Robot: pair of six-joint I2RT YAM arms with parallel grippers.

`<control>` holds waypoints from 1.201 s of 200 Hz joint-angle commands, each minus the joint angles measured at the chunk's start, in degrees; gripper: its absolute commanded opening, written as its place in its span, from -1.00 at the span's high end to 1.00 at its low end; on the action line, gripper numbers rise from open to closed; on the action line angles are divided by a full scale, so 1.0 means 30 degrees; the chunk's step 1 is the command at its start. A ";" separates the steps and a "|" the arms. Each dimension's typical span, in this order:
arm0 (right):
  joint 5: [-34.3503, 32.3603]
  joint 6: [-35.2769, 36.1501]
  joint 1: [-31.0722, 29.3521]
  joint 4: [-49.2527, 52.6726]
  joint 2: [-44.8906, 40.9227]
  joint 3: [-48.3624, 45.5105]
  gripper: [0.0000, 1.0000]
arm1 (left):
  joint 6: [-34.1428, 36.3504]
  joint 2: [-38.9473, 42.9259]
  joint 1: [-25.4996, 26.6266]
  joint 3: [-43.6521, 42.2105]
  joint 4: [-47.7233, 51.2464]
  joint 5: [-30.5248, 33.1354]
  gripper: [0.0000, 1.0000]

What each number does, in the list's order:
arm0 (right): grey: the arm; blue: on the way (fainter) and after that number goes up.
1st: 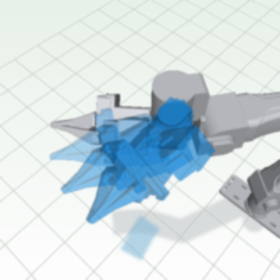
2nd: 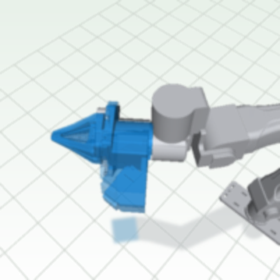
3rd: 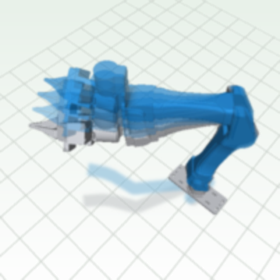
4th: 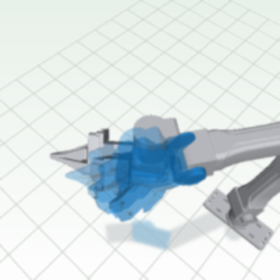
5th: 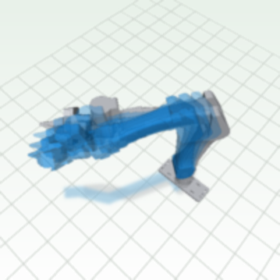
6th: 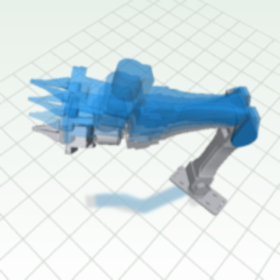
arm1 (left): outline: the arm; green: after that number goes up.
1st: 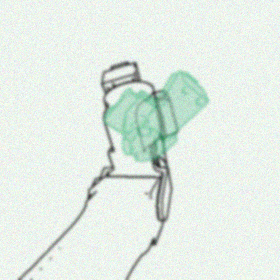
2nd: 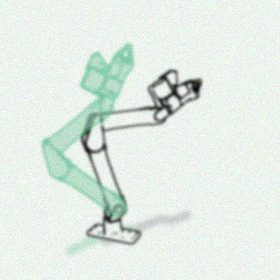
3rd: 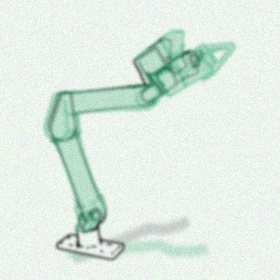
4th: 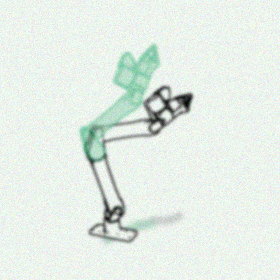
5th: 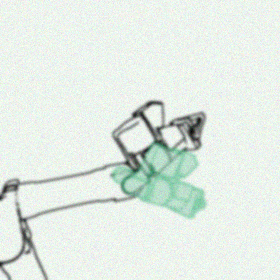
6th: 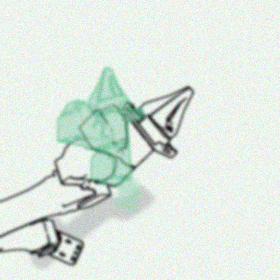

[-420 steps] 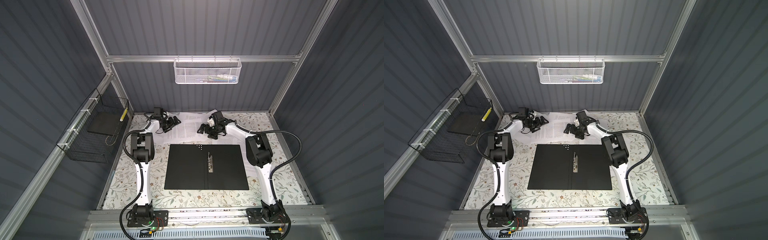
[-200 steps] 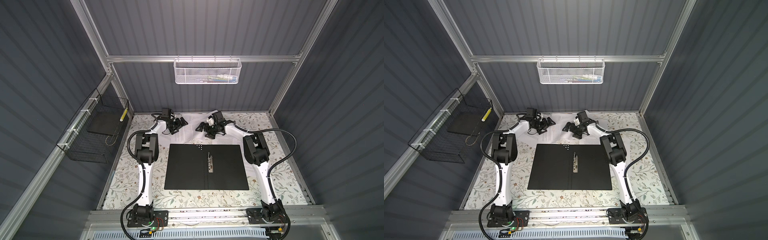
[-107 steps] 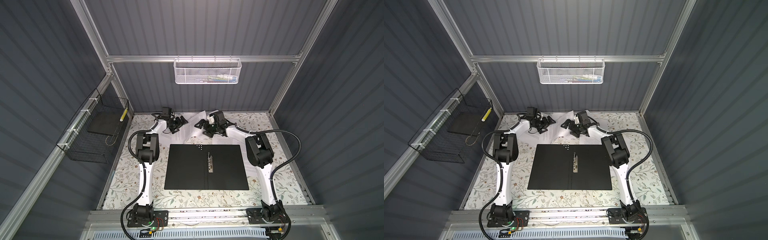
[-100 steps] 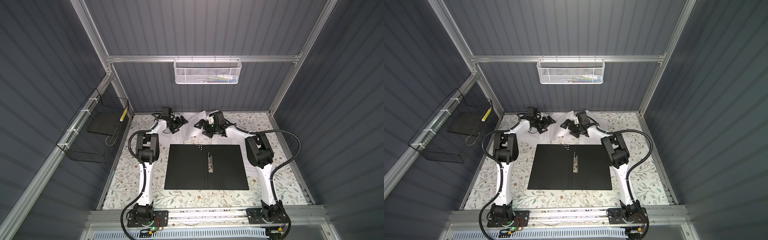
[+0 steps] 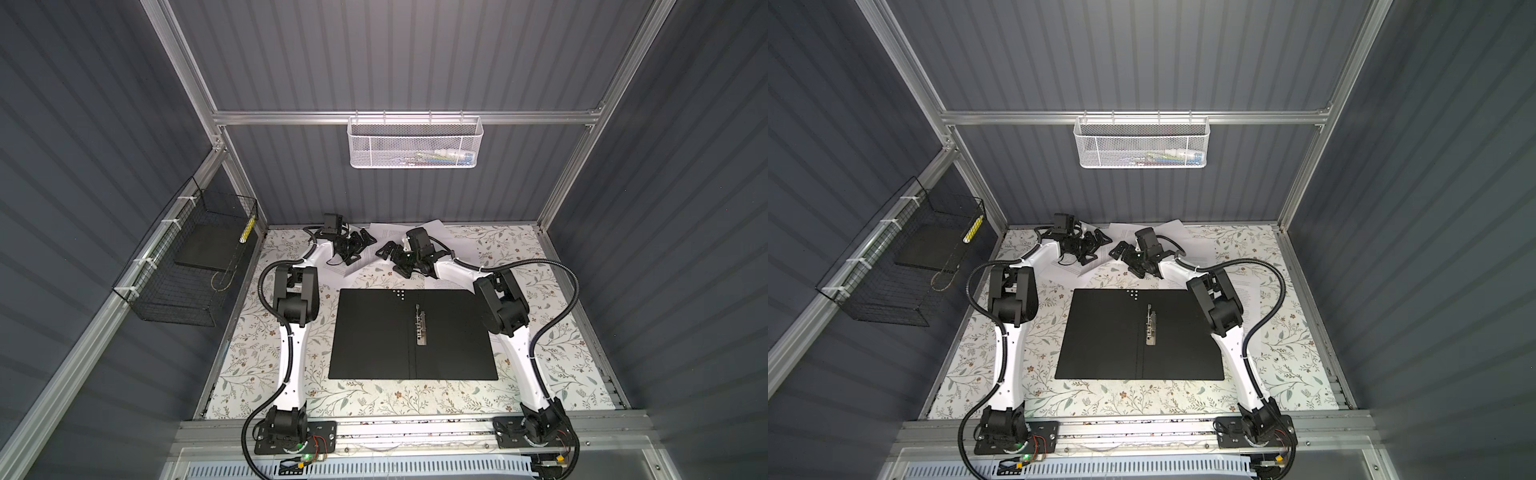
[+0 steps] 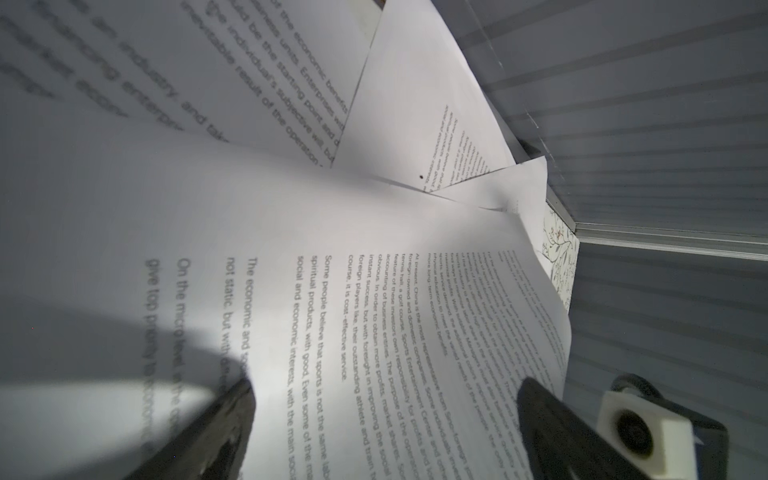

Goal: Put the files into the folder

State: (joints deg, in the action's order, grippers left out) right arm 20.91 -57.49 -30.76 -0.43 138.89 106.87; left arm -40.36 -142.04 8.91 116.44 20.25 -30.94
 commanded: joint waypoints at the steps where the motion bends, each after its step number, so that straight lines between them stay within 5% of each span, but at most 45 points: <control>1: -0.1531 -0.1147 0.0062 -0.0639 0.0292 0.0143 -0.98 | -0.0181 -0.2344 -0.0068 -0.2179 0.3682 0.1424 -0.99; 73: -0.2790 -0.4908 -0.0529 -0.3715 0.0270 -0.0468 -0.98 | -0.0495 -0.2384 -0.0186 -0.2530 0.3357 0.1216 -0.98; 189: -0.6032 -0.7215 -0.1662 -0.5338 -0.0129 -0.2448 -0.98 | -0.0714 -0.2868 -0.0248 -0.2983 0.3065 0.1142 -0.98; 240: -0.7708 -0.8805 -0.1800 -0.6350 -0.0177 -0.3338 -0.74 | -0.0842 -0.2840 -0.0299 -0.3159 0.2947 0.1113 -0.98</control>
State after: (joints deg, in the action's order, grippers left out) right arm 2.20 -80.42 -35.88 -17.69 138.80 98.56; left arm -41.87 -141.38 7.99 112.79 15.97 -33.76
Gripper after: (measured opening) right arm 0.900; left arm 0.987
